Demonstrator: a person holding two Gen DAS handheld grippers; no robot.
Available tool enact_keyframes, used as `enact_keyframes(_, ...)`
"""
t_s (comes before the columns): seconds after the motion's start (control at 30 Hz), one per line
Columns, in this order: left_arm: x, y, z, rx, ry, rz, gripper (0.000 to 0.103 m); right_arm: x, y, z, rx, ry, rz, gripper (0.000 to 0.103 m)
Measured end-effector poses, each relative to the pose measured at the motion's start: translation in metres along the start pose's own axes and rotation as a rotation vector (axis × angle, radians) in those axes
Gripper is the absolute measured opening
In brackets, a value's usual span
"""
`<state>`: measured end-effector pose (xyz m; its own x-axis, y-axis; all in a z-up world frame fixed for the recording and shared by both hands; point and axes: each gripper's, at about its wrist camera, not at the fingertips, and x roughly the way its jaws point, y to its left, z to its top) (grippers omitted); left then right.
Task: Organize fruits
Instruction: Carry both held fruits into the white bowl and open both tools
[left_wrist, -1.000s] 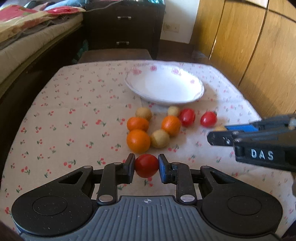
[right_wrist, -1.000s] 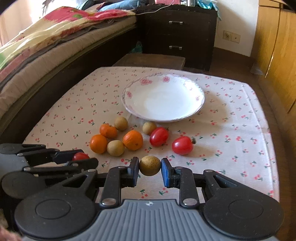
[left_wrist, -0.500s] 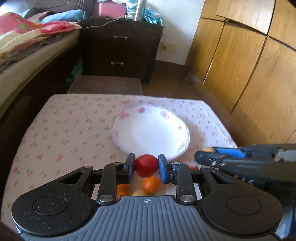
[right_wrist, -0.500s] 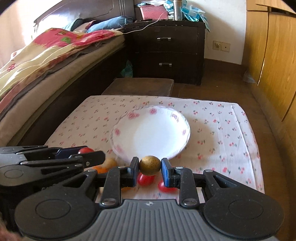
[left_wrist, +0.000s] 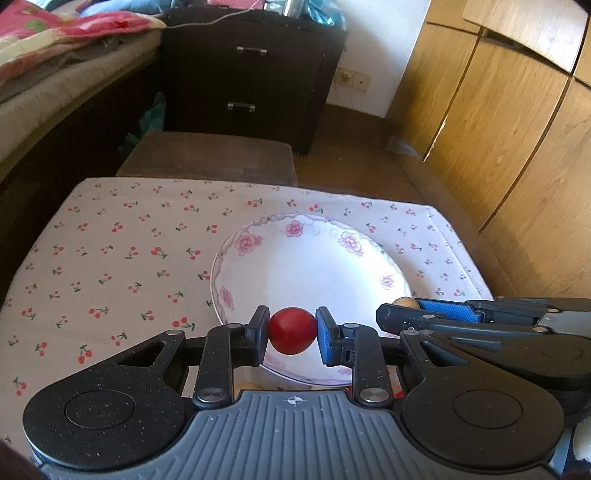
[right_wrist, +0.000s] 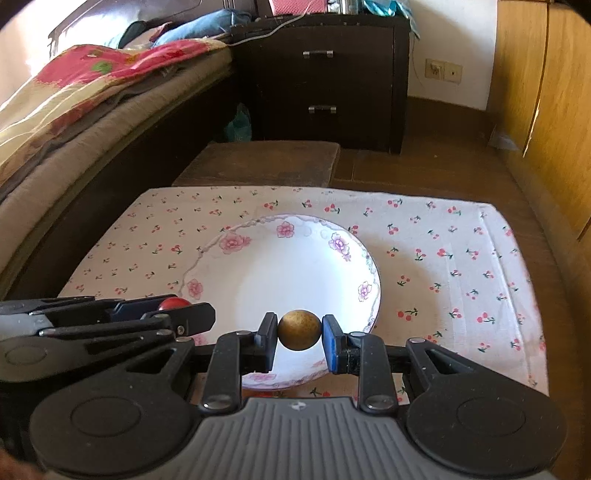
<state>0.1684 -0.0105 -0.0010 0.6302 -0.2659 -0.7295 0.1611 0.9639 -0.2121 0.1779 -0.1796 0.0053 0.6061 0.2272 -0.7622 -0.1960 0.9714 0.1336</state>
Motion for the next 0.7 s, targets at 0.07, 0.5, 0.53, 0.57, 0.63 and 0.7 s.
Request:
enact_keyframes(0.07, 0.005, 0.000, 0.000, 0.001, 0.011, 0.011, 0.033, 0.007, -0.001, 0.001, -0.001, 0.011, -0.006, 0.028)
enact_keyframes(0.5, 0.023, 0.003, -0.005, -0.007, 0.057, 0.044, 0.033, 0.027, -0.002, 0.001, 0.004, 0.064, 0.002, 0.029)
enact_keyframes(0.53, 0.022, 0.002, -0.005, -0.006, 0.055, 0.046, 0.033, 0.027, -0.002, 0.001, 0.004, 0.064, 0.003, 0.029)
enact_keyframes(0.57, 0.022, 0.002, -0.005, -0.007, 0.055, 0.046, 0.034, 0.027, -0.002, 0.001, 0.003, 0.063, 0.003, 0.029)
enact_keyframes(0.63, 0.021, 0.002, -0.005, -0.008, 0.056, 0.046, 0.034, 0.026, -0.002, 0.000, 0.005, 0.065, 0.005, 0.029)
enact_keyframes(0.7, 0.021, 0.002, -0.005, -0.005, 0.056, 0.048, 0.034, 0.027, -0.002, 0.000, 0.008, 0.068, 0.004, 0.029)
